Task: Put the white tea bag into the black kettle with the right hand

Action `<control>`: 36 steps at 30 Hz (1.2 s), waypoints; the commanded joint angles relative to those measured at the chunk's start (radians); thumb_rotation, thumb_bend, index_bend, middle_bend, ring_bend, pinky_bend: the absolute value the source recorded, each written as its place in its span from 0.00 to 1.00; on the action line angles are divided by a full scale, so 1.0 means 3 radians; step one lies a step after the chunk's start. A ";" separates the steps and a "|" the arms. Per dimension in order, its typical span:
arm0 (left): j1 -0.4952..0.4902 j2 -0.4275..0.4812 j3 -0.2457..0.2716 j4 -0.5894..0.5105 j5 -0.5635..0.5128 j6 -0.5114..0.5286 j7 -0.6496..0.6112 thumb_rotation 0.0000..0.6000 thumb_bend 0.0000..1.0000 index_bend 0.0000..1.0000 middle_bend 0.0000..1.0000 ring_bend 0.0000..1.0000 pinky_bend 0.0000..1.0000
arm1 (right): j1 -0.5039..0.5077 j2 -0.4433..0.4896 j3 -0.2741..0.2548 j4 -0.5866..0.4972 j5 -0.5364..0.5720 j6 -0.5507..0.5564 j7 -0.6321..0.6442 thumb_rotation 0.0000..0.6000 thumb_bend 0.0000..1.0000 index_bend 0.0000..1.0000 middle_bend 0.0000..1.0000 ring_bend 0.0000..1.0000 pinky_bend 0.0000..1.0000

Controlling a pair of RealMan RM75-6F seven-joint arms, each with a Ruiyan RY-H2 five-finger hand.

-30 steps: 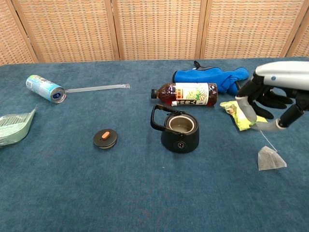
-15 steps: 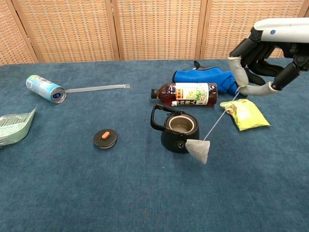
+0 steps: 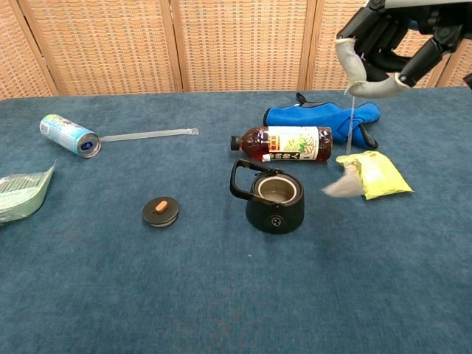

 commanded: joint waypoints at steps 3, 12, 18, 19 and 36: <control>-0.0003 -0.0013 -0.0006 0.0021 -0.0024 -0.0012 -0.0004 1.00 0.48 0.03 0.00 0.00 0.00 | 0.0071 0.0050 0.0065 0.0010 0.0074 -0.0109 0.0053 1.00 0.52 0.67 0.82 0.83 0.86; -0.0002 -0.0037 0.0010 0.0073 -0.0045 -0.0048 -0.0035 1.00 0.48 0.03 0.00 0.00 0.00 | 0.0232 0.0091 0.0148 0.0008 0.0169 -0.0375 0.0059 1.00 0.52 0.67 0.82 0.83 0.86; -0.0002 -0.0058 0.0014 0.0124 -0.0079 -0.0080 -0.0070 1.00 0.48 0.03 0.00 0.00 0.00 | 0.0317 0.0059 0.0195 0.0040 0.0235 -0.0498 0.0036 1.00 0.52 0.67 0.82 0.83 0.86; -0.0003 -0.0062 0.0015 0.0133 -0.0083 -0.0086 -0.0078 1.00 0.48 0.03 0.00 0.00 0.00 | 0.0332 0.0053 0.0199 0.0044 0.0241 -0.0520 0.0023 1.00 0.52 0.67 0.82 0.83 0.86; 0.0027 -0.0141 0.0044 0.0285 -0.0126 -0.0116 -0.0189 1.00 0.48 0.03 0.00 0.00 0.00 | 0.0516 -0.0237 0.0224 0.0211 0.0388 -0.0776 -0.0153 1.00 0.52 0.67 0.82 0.83 0.86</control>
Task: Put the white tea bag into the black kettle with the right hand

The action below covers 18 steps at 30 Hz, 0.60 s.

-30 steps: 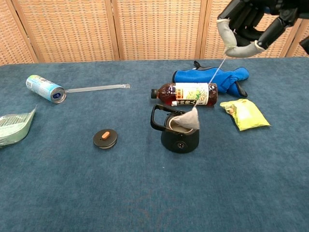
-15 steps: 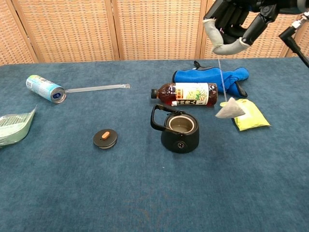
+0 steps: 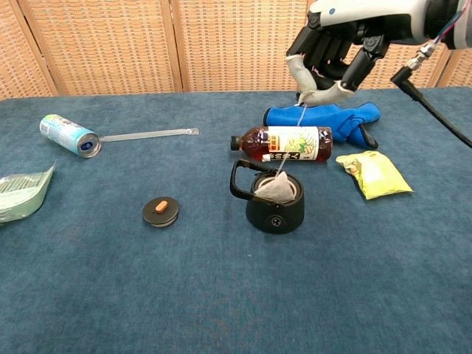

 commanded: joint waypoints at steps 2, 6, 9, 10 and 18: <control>0.0010 -0.0014 0.0006 0.0025 -0.0010 -0.0004 -0.0019 1.00 0.48 0.03 0.00 0.00 0.00 | 0.0030 -0.0035 0.0009 0.0027 0.0032 -0.0038 -0.0027 1.00 0.52 0.67 0.82 0.83 0.86; 0.0017 -0.0021 0.0010 0.0052 -0.0013 -0.0004 -0.0045 1.00 0.48 0.03 0.00 0.00 0.00 | 0.0045 -0.0073 0.0001 0.0057 0.0072 -0.0076 -0.0065 1.00 0.52 0.67 0.82 0.83 0.86; 0.0017 -0.0023 0.0010 0.0063 -0.0010 -0.0004 -0.0056 1.00 0.48 0.03 0.00 0.00 0.00 | 0.0052 -0.0102 -0.0014 0.0089 0.0086 -0.0098 -0.0105 1.00 0.52 0.67 0.82 0.83 0.86; 0.0018 -0.0022 0.0010 0.0065 -0.0009 -0.0004 -0.0059 1.00 0.48 0.03 0.00 0.00 0.00 | 0.0052 -0.0113 -0.0022 0.0100 0.0086 -0.0100 -0.0124 1.00 0.52 0.67 0.82 0.83 0.86; 0.0021 -0.0011 0.0015 0.0055 0.0002 -0.0001 -0.0054 1.00 0.48 0.03 0.00 0.00 0.00 | 0.0011 -0.0177 -0.0116 0.0144 0.0004 -0.0057 -0.0245 1.00 0.52 0.67 0.81 0.83 0.86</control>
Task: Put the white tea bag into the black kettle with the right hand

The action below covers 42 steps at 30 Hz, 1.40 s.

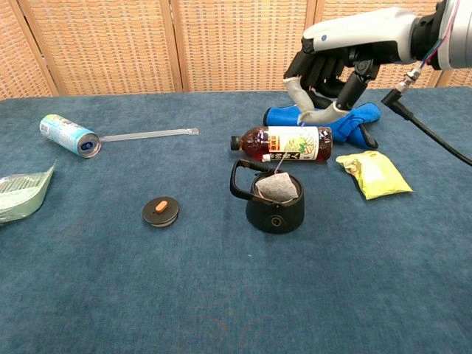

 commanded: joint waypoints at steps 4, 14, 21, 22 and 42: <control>0.0000 0.0013 -0.0007 -0.0024 0.0006 0.0015 0.0022 1.00 0.48 0.03 0.00 0.00 0.00 | -0.0072 -0.0058 -0.0158 0.0024 -0.0188 0.0084 -0.0183 1.00 0.52 0.67 0.81 0.83 0.86; -0.0005 0.0059 -0.0021 -0.0094 0.0025 0.0041 0.0083 1.00 0.48 0.03 0.00 0.00 0.00 | -0.0187 -0.0208 -0.0357 0.0167 -0.0535 0.0348 -0.0400 1.00 0.52 0.53 0.79 0.83 0.86; -0.0021 0.0123 -0.0051 -0.0174 0.0022 0.0056 0.0148 1.00 0.48 0.03 0.00 0.00 0.00 | -0.0230 -0.0337 -0.0424 0.0303 -0.0661 0.0474 -0.0557 1.00 0.52 0.42 0.77 0.83 0.86; -0.0023 0.0138 -0.0060 -0.0187 0.0016 0.0062 0.0161 1.00 0.48 0.03 0.00 0.00 0.00 | -0.0235 -0.0352 -0.0438 0.0329 -0.0683 0.0486 -0.0590 1.00 0.52 0.40 0.77 0.83 0.86; -0.0049 0.0208 -0.0087 -0.0303 0.0008 0.0061 0.0273 1.00 0.48 0.03 0.00 0.00 0.00 | -0.0304 -0.0417 -0.0570 0.0471 -0.0806 0.0611 -0.0668 1.00 0.52 0.05 0.74 0.83 0.86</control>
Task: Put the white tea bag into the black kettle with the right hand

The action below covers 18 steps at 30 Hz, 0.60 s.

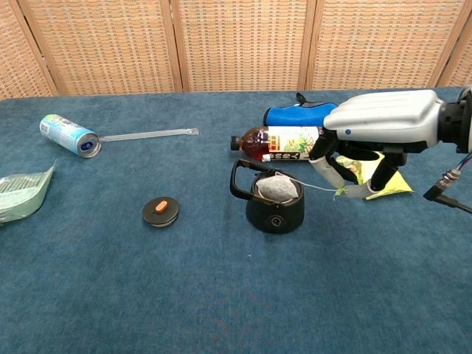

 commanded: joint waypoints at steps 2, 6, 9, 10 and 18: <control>-0.0001 0.0003 0.0001 -0.0009 -0.0002 -0.0002 0.0006 1.00 0.48 0.03 0.00 0.00 0.00 | -0.0007 0.0001 0.0001 0.0012 0.0008 0.0012 0.0013 1.00 0.50 0.03 0.74 0.83 0.86; 0.0003 0.0002 0.0005 -0.0015 -0.0006 -0.0001 0.0013 1.00 0.48 0.03 0.00 0.00 0.00 | -0.0015 0.0012 0.0007 0.0014 0.0015 0.0037 0.0030 1.00 0.39 0.02 0.74 0.83 0.86; 0.0003 0.0000 0.0007 -0.0017 -0.0008 -0.0004 0.0016 1.00 0.48 0.03 0.00 0.00 0.00 | -0.0021 0.0015 0.0011 0.0022 0.0013 0.0060 0.0049 0.98 0.33 0.00 0.74 0.83 0.86; 0.0003 0.0000 0.0007 -0.0017 -0.0009 -0.0006 0.0017 1.00 0.48 0.03 0.00 0.00 0.00 | -0.0020 0.0019 0.0010 0.0023 0.0014 0.0059 0.0057 0.97 0.32 0.00 0.74 0.83 0.86; -0.0004 -0.0001 0.0005 -0.0017 -0.0010 -0.0011 0.0021 1.00 0.48 0.03 0.00 0.00 0.00 | 0.0018 0.0085 -0.0023 0.0003 0.0017 -0.0032 0.0172 1.00 0.40 0.00 0.78 0.83 0.86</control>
